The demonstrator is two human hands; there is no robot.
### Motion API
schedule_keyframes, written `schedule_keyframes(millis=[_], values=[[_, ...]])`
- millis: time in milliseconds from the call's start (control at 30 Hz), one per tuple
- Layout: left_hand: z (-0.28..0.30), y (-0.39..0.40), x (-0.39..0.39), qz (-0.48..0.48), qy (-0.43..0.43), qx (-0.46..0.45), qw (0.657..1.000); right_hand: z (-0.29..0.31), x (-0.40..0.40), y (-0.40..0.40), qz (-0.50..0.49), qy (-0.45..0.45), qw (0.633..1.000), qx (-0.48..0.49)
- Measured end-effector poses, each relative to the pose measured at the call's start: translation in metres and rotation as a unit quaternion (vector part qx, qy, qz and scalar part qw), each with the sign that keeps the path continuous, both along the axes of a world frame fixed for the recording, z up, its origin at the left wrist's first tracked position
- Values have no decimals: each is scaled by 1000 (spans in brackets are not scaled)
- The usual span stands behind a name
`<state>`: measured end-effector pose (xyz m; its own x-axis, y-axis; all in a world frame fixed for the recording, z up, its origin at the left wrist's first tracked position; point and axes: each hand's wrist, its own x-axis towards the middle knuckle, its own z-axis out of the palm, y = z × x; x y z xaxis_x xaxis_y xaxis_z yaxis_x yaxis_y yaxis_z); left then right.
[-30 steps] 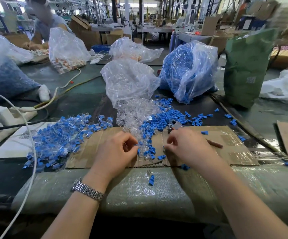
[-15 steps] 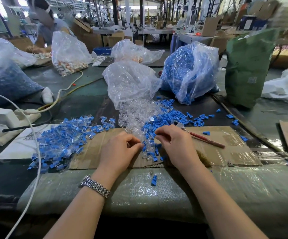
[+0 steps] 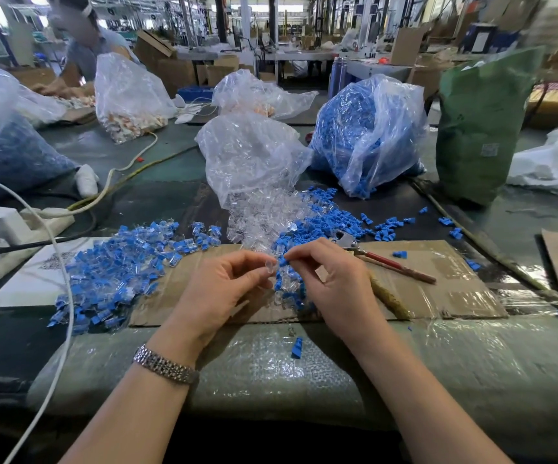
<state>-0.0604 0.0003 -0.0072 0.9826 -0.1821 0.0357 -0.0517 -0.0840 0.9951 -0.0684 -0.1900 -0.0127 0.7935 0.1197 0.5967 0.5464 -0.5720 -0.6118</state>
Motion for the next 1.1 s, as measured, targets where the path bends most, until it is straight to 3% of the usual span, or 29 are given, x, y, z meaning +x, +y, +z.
schedule_keyframes(millis=[233,900,1000,1033,1100], values=[[0,-2,-1,-13,0,12,1000,-1,-4,5,25,-14,999,-41],[-3,1,1,-37,36,-61,997,2,-6,3,34,22,999,-30],[-4,3,3,-23,52,-93,994,8,1,-9,-83,29,996,8],[-4,4,3,-19,55,-99,993,11,7,-18,-161,59,984,-41],[-5,5,4,-15,65,-121,990,18,17,-37,-288,186,915,-215]])
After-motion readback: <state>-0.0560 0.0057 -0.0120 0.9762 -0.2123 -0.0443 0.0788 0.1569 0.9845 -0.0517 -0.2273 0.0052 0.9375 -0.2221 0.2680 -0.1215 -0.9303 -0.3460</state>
